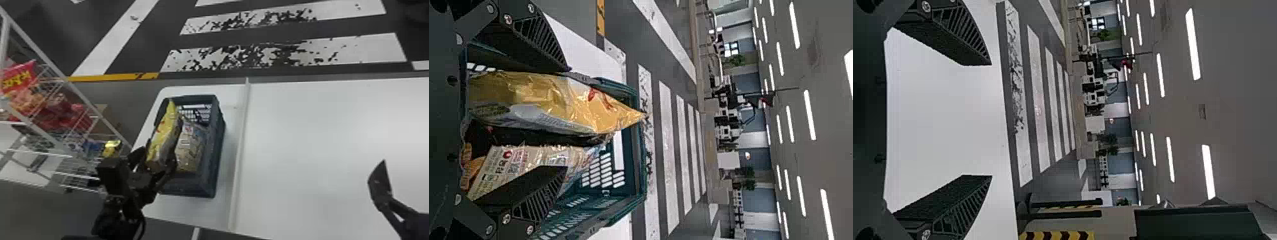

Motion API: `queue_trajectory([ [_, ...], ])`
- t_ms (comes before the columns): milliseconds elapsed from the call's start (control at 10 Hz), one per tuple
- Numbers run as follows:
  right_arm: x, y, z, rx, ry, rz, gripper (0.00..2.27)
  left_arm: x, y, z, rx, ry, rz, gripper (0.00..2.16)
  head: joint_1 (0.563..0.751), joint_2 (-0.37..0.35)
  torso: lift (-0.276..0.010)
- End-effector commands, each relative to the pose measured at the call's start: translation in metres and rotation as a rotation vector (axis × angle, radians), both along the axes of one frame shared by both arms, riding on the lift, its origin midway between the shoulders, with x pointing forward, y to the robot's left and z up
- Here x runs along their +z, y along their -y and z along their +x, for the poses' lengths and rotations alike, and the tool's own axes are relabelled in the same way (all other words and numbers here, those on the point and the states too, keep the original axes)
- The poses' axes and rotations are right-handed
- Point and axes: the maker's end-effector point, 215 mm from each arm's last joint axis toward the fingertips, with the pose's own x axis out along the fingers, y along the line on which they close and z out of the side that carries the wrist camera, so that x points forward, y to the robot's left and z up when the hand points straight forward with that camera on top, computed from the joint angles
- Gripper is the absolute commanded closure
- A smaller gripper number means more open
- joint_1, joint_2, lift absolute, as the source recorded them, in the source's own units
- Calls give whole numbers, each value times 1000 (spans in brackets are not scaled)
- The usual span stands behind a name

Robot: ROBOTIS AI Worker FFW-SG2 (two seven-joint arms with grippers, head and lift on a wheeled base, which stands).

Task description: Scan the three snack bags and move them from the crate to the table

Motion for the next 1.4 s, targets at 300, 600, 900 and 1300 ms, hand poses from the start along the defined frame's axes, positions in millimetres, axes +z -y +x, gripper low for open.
queue_trajectory([
  [300,7,3,1,-5,26,7,76,-13,-2,1,20,-21,37,478,695,325,-62],
  [600,11,3,1,-8,40,13,80,-14,-4,0,45,-53,31,1892,695,323,-62],
  [900,13,4,1,-13,48,17,83,13,11,6,35,-30,26,2088,695,321,-62],
  [1300,22,15,-5,-46,82,19,80,97,34,17,11,82,68,2088,695,271,-62],
])
